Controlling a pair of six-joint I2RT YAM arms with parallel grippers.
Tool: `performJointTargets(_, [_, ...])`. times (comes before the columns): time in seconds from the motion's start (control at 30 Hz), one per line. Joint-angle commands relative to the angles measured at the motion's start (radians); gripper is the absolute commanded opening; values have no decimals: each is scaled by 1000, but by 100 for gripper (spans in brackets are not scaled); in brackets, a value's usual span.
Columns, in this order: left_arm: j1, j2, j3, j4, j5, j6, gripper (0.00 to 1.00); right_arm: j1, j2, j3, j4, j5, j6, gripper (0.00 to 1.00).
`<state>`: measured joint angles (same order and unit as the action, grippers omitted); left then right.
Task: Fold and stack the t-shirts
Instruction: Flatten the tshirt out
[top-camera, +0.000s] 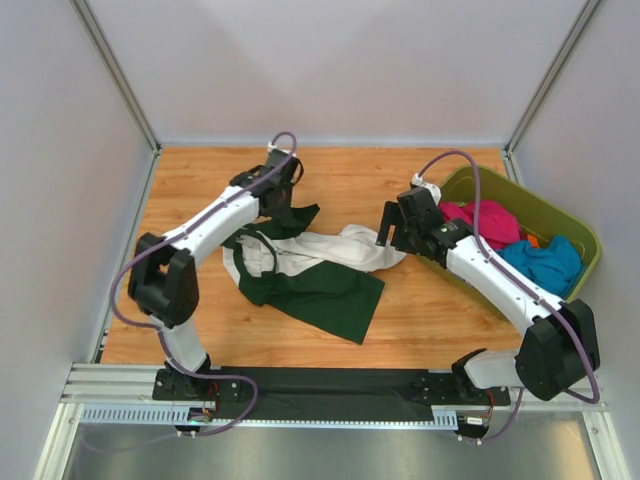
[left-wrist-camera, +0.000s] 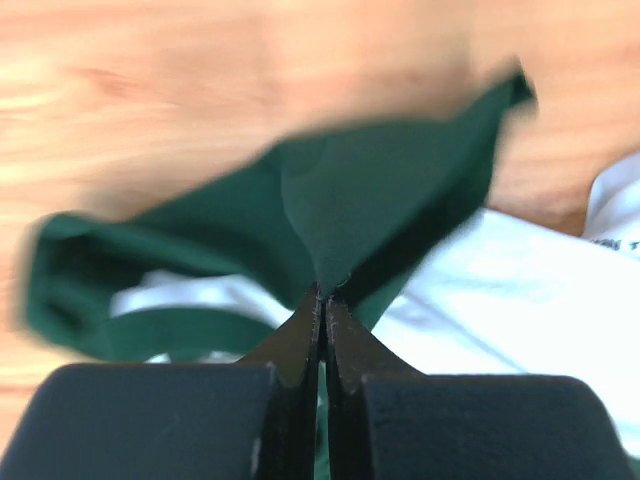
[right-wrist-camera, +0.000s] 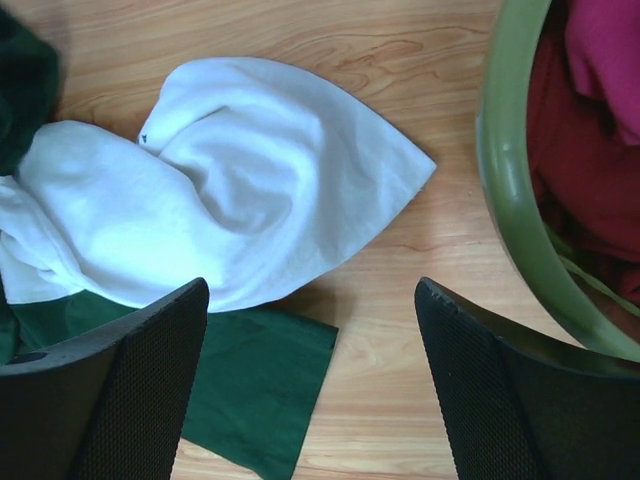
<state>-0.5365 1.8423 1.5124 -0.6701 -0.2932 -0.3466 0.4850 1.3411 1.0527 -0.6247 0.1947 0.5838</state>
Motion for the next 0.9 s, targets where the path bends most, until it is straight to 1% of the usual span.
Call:
performJointTargets(0.0, [38,-176,-20,9,-47,-11,0,6,-2,-13,80,89,4,85])
performJointTargets(0.1, [56,-251,-58,4,-57,-12,0,3,44,19,79,149,-21,83])
performJointTargets(0.23, [66,-328,-109,0,-80,-8,0,-5,168,75,51,253,-29,82])
performJointTargets(0.37, [84,-362,-139,-14,-86,-8,0,-58,256,127,56,288,-32,82])
performJointTargets(0.5, [109,-390,-143,-13,-64,-2,0,-117,311,193,95,275,-36,81])
performJointTargets(0.6, [121,-399,-124,-19,-58,11,0,-155,368,266,140,259,-61,80])
performJointTargets(0.63, [124,-402,-113,-20,-60,15,0,-164,407,320,144,256,-65,80])
performJointTargets(0.77, [133,-410,-93,-31,-61,24,0,-181,501,439,99,212,-72,76])
performJointTargets(0.83, [138,-417,-93,-40,-70,24,0,-174,510,438,72,177,-50,74])
performJointTargets(0.87, [141,-420,-93,-40,-73,24,0,-155,504,400,69,167,-39,73])
